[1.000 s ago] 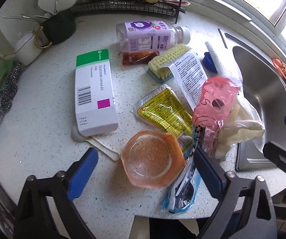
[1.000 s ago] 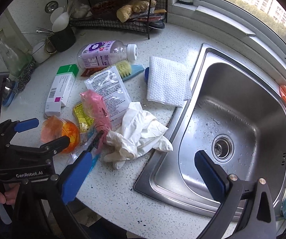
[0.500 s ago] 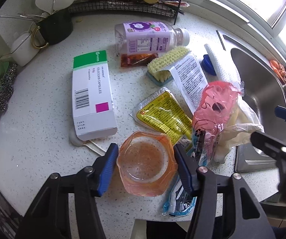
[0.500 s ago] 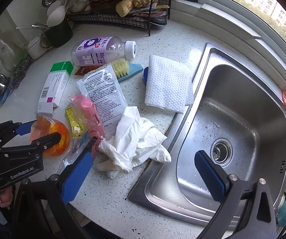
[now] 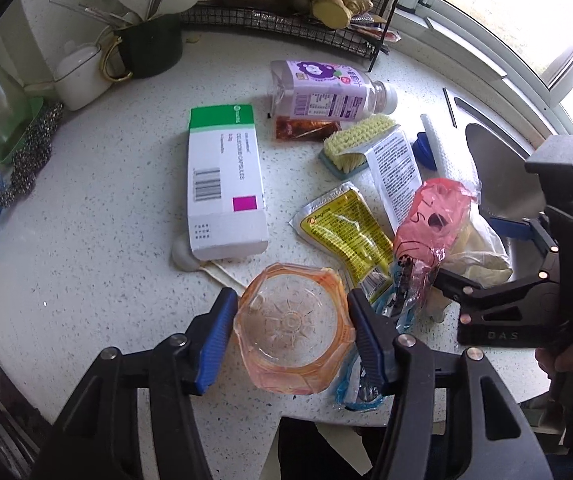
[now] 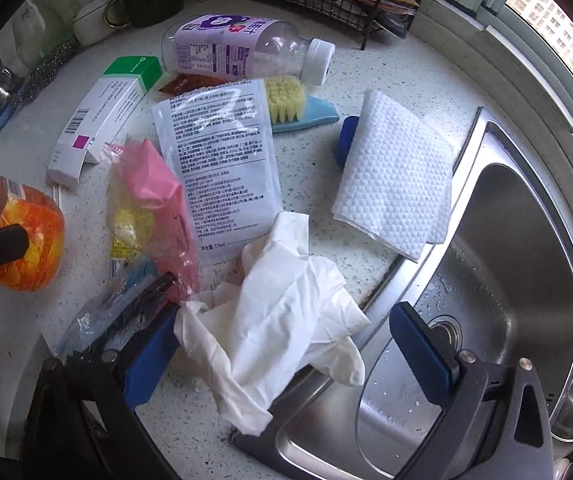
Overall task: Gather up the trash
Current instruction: 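Grasp the orange plastic cup with the left gripper while the right gripper grasps the white glove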
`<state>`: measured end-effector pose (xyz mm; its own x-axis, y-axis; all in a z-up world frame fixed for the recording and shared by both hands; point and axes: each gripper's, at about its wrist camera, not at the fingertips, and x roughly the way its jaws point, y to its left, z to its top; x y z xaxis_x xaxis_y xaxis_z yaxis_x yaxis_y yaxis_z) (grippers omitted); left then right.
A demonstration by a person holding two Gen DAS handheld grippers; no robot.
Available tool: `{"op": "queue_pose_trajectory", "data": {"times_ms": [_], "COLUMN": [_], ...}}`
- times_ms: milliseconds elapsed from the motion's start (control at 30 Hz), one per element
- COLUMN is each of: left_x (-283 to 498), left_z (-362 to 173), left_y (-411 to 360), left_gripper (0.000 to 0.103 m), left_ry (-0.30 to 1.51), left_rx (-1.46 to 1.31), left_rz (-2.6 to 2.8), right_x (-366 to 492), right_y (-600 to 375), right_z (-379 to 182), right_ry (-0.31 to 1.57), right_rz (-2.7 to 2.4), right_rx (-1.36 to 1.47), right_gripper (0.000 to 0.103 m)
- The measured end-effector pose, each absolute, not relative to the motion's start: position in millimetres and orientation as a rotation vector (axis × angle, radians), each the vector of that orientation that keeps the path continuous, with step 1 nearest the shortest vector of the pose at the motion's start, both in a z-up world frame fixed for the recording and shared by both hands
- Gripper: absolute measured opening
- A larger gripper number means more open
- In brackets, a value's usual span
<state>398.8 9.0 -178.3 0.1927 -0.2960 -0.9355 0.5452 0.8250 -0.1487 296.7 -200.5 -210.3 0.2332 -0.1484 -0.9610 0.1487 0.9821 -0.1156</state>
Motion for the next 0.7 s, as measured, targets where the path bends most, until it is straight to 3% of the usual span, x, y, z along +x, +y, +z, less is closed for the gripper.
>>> {"op": "queue_pose_trajectory", "data": {"times_ms": [33, 100, 167, 200, 233, 300, 700], "left_x": [397.9, 395.4, 392.7, 391.4, 389.9, 385.7, 304.3], "left_z": [-179.4, -180.6, -181.0, -180.9, -180.2, -176.5, -118.7], "left_y": [9.1, 11.0, 12.6, 13.3, 14.3, 16.0, 18.4], "left_gripper": [0.054, 0.054, 0.054, 0.054, 0.054, 0.054, 0.054], "left_ry": [1.248, 1.248, 1.246, 1.245, 1.244, 1.24, 1.117], "left_rx": [0.231, 0.221, 0.219, 0.217, 0.213, 0.197, 0.109], "left_rz": [-0.596, -0.594, -0.586, -0.58, -0.575, -0.567, -0.461], "right_x": [297.4, 297.1, 294.3, 294.6, 293.5, 289.7, 231.7], "right_y": [-199.6, -199.3, -199.2, -198.2, -198.6, -197.9, -193.4], "right_z": [-212.9, -218.8, -221.8, -221.9, -220.9, -216.0, -144.2], "right_ry": [1.323, 1.336, 1.331, 1.327, 1.327, 1.31, 1.171], "right_rz": [-0.19, -0.173, -0.163, -0.158, -0.152, -0.174, -0.057], "right_rx": [0.001, 0.01, 0.002, 0.007, 0.02, 0.01, 0.052], "right_gripper": [0.083, 0.066, 0.059, 0.05, 0.033, 0.015, 0.012]}}
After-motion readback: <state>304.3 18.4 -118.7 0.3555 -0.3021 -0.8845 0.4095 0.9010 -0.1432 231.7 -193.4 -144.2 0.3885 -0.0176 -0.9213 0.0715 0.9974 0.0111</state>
